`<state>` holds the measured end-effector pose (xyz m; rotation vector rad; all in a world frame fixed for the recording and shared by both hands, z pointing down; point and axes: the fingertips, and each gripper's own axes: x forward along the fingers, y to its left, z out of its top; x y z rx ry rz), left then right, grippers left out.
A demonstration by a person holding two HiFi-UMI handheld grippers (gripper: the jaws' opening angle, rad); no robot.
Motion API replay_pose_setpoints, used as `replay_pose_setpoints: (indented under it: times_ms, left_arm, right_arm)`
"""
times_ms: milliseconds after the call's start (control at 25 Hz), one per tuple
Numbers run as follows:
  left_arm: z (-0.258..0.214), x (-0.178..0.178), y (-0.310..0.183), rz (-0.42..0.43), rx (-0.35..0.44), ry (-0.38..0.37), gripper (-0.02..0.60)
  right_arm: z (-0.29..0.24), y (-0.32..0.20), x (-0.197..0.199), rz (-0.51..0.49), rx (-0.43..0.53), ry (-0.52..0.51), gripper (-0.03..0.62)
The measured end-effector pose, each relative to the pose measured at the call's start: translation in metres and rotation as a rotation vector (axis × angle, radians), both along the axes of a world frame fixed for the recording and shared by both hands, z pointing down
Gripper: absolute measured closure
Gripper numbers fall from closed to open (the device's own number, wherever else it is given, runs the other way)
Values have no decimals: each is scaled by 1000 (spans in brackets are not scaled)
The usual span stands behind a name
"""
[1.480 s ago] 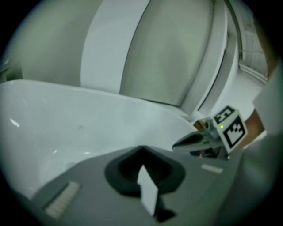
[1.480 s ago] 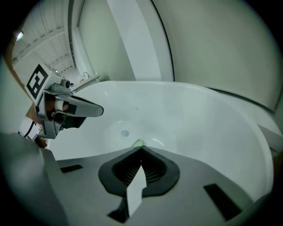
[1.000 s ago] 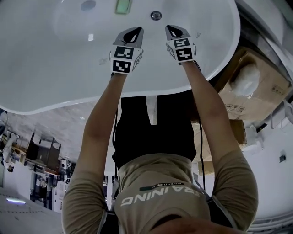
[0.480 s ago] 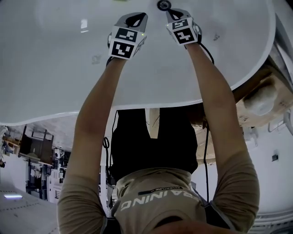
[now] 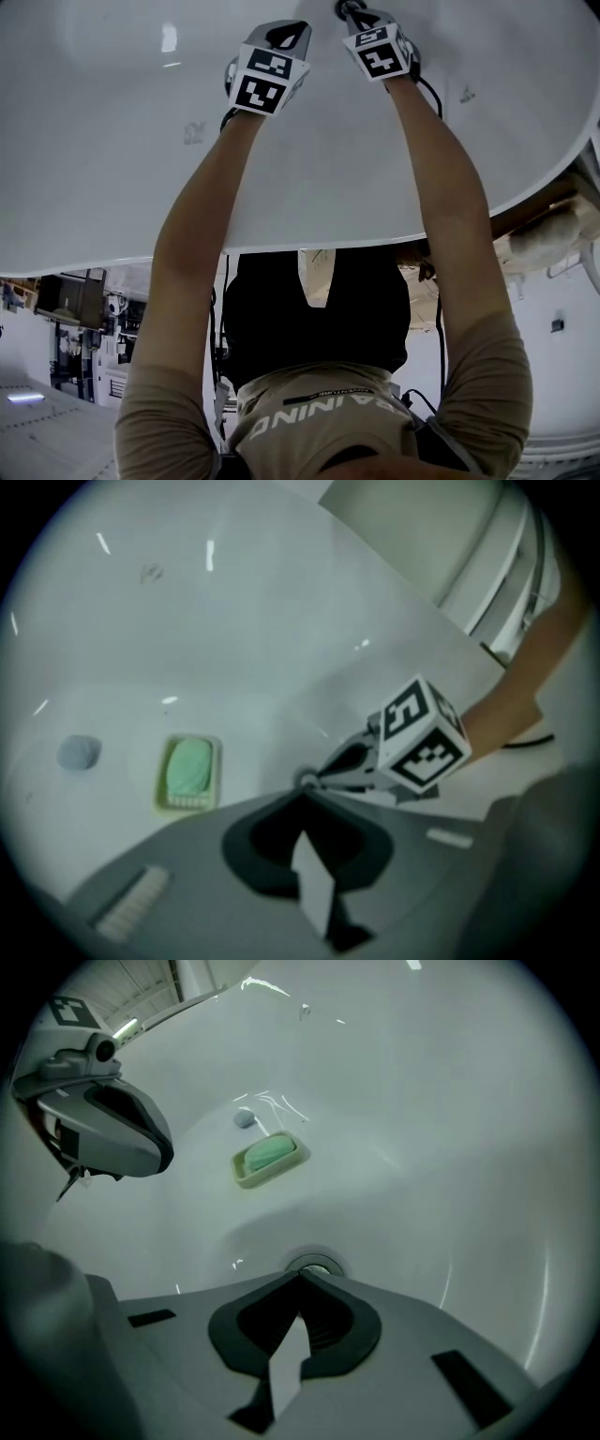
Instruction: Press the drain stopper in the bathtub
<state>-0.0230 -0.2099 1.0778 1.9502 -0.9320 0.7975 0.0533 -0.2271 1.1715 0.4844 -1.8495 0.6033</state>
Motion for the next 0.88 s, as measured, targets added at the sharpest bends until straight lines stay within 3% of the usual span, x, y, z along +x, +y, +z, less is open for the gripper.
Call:
replay_pose_setpoints:
  times_ms: [400, 640, 880]
  left_arm:
    - [21, -5, 12, 31, -18, -1, 580]
    - [22, -6, 15, 36, -22, 7, 580]
    - [23, -5, 12, 28, -17, 16, 580]
  right_arm:
    - [30, -5, -2, 17, -70, 91, 585]
    - [35, -6, -1, 73, -84, 99, 585]
    - [38, -3, 2, 178, -171, 108, 585]
